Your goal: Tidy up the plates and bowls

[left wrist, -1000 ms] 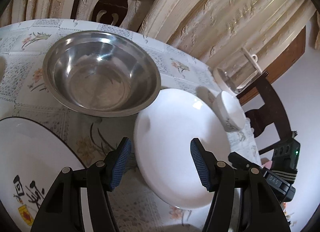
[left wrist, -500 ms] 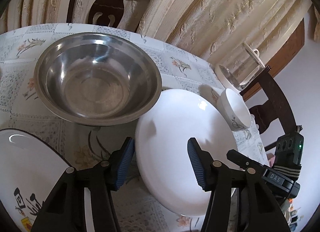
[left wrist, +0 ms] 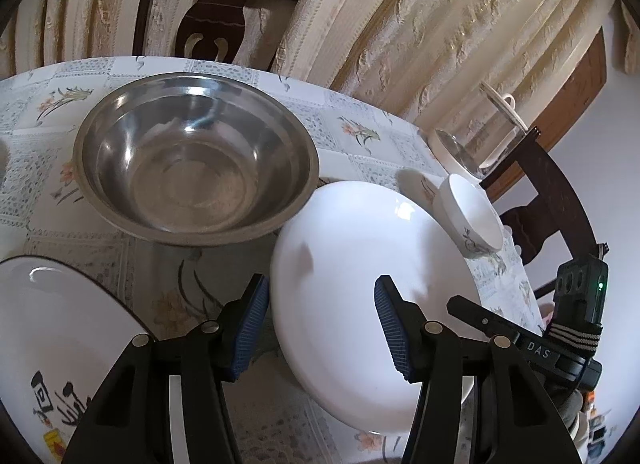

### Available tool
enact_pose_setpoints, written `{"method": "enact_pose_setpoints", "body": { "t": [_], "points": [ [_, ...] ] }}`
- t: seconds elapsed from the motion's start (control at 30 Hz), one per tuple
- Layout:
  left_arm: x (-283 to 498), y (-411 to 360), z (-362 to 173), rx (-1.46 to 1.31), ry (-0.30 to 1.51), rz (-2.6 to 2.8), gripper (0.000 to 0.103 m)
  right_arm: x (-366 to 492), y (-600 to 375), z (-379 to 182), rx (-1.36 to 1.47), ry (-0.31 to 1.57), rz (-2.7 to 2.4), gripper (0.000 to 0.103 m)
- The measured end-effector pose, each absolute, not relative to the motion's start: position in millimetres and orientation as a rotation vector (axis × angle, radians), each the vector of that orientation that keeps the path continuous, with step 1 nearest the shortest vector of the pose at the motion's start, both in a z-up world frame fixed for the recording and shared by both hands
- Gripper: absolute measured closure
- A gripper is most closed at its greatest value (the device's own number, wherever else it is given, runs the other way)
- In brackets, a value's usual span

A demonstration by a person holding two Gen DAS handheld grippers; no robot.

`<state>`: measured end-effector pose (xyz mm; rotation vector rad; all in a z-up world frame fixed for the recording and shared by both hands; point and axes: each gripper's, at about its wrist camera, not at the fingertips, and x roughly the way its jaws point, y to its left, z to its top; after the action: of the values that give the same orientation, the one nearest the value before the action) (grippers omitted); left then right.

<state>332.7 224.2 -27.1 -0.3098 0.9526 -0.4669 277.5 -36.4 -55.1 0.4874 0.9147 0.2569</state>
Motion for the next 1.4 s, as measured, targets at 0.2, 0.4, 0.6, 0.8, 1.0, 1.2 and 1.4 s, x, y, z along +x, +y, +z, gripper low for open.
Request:
{"method": "enact_pose_setpoints", "body": {
  "t": [0.2,0.4,0.6,0.8,1.0,1.2,1.4],
  "points": [
    [316,227,-18,-0.330,0.934,-0.493,0.047,259,-41,-49,0.500,0.897,0.272,0.071],
    [294,229,-5,-0.342,0.915,-0.515,0.047,235,-42,-43,0.498,0.882,0.296,0.071],
    [266,235,1,-0.364,0.913,-0.521,0.047,207,-40,-36,0.498,0.870,0.324,0.071],
    [226,247,6,-0.373,0.895,-0.512,0.047,180,-32,-28,0.506,0.854,0.358,0.071],
    [190,263,3,-0.406,0.897,-0.480,0.047,156,-21,-27,0.496,0.849,0.379,0.071],
    [152,279,8,-0.416,0.871,-0.457,0.047,133,-8,-28,0.494,0.855,0.409,0.071],
    [124,295,5,-0.436,0.869,-0.442,0.047,111,4,-30,0.479,0.853,0.432,0.071]
  ]
}}
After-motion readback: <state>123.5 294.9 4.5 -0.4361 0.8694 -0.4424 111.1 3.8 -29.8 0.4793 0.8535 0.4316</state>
